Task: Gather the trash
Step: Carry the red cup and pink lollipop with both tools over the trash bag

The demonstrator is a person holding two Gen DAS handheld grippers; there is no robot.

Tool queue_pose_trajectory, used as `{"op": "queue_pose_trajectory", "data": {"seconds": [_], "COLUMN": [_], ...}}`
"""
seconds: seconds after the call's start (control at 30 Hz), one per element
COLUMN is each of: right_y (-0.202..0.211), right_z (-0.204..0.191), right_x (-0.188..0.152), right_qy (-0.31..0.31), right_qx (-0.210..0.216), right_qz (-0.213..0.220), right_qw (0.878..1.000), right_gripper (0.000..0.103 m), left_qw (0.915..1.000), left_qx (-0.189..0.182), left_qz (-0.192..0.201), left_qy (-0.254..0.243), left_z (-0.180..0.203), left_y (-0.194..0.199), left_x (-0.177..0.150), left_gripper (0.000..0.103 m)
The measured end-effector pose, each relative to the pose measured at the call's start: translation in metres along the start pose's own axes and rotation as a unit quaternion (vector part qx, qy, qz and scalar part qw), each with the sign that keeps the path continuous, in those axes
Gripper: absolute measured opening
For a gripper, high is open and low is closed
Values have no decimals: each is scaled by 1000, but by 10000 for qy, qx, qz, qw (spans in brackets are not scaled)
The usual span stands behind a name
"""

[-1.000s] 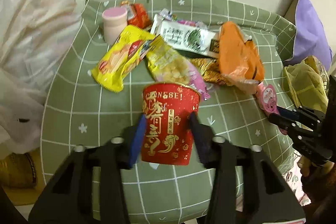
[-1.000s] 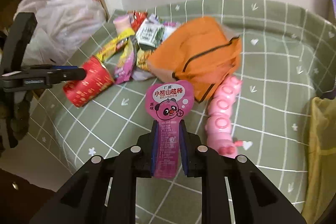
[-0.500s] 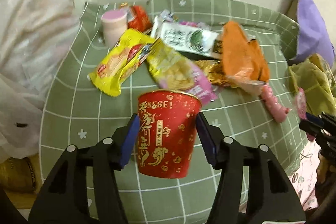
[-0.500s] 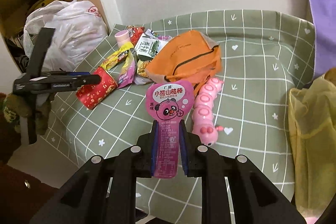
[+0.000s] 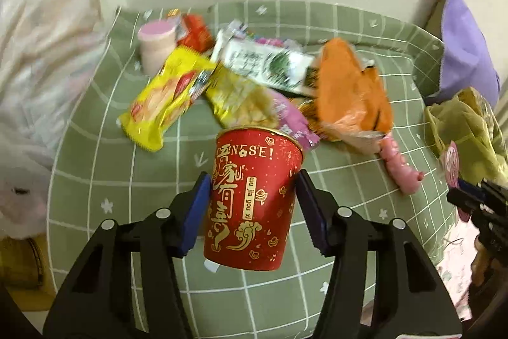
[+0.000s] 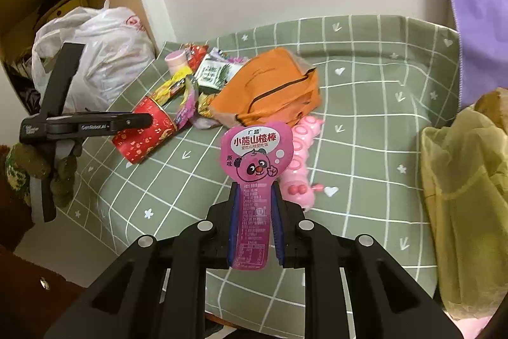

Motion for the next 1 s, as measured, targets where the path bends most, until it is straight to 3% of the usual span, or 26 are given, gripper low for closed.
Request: {"op": "queue_pose_trajectory", "data": {"seconds": [0.23,0.47,0.63,0.77,0.87,1.0], "right_y": [50,146,222,265,277,262], "right_z": [28,80,131,171,197,224], "right_x": [24,56,53,37,24,11], "right_qy": [-211,-216,-395,-662,-819,-924], "right_qx": [-312,-1111,-1846,-2228,-2310,-2254], "right_qz": [597,1369,1733,1769,1634,1328], "right_qw": [9975,9841,9666,9564,9556,9607], "right_gripper": [18,18,18,18,18,18], "left_qw": [9923,9723,9521,9334,9190,9104], "left_qx": [-711,-1631,-2479,-3096,-3484,-3647], "left_qz": [1013,1588,1490,1267,959,551], "left_qy": [14,-532,-996,-1301,-1577,-1874], "left_z": [54,163,260,330,384,431], "left_y": [58,101,111,112,102,76], "left_x": [56,114,126,126,117,102], "left_gripper": [51,52,52,52,52,54]}}
Point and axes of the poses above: each gripper's, at about its wrist camera, not at the fingertips, and y roughly against the way its jaws point, z to its right, x to its top, the point moved 10 cm from there along -y, roughly the way its jaws point, and after that the axes turned 6 degrees about x, right-handed, at the moved point
